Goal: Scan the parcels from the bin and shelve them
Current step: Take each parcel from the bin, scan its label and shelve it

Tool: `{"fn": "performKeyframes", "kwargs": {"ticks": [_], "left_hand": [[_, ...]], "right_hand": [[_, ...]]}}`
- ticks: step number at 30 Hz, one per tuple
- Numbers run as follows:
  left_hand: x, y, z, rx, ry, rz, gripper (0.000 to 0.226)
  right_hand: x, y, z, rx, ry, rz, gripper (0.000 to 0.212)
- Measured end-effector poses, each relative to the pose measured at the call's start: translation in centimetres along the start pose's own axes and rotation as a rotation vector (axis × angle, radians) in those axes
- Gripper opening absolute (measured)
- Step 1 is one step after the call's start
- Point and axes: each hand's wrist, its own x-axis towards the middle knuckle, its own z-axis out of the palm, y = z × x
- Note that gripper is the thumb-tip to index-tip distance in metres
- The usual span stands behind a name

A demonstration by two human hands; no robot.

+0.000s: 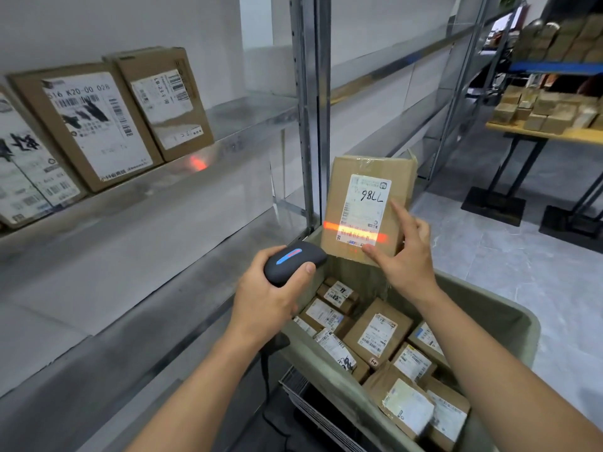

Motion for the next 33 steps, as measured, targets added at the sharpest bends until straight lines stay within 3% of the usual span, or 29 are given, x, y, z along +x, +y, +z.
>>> {"fn": "performKeyframes", "kwargs": {"ticks": [8, 15, 24, 33], "left_hand": [[0.0, -0.2, -0.1, 0.076, -0.029, 0.017, 0.046], [0.4, 0.1, -1.1, 0.06, -0.022, 0.015, 0.043], [0.8, 0.5, -3.4, 0.062, 0.037, 0.026, 0.039], [1.7, 1.5, -5.5, 0.074, 0.08, 0.08, 0.052]], "right_hand": [[0.2, 0.2, -0.1, -0.002, -0.003, -0.021, 0.093], [0.8, -0.3, 0.4, 0.013, -0.015, -0.048, 0.092], [2.2, -1.9, 1.8, 0.039, -0.072, -0.112, 0.094], [5.7, -5.0, 2.4, 0.068, -0.147, -0.21, 0.094]]}}
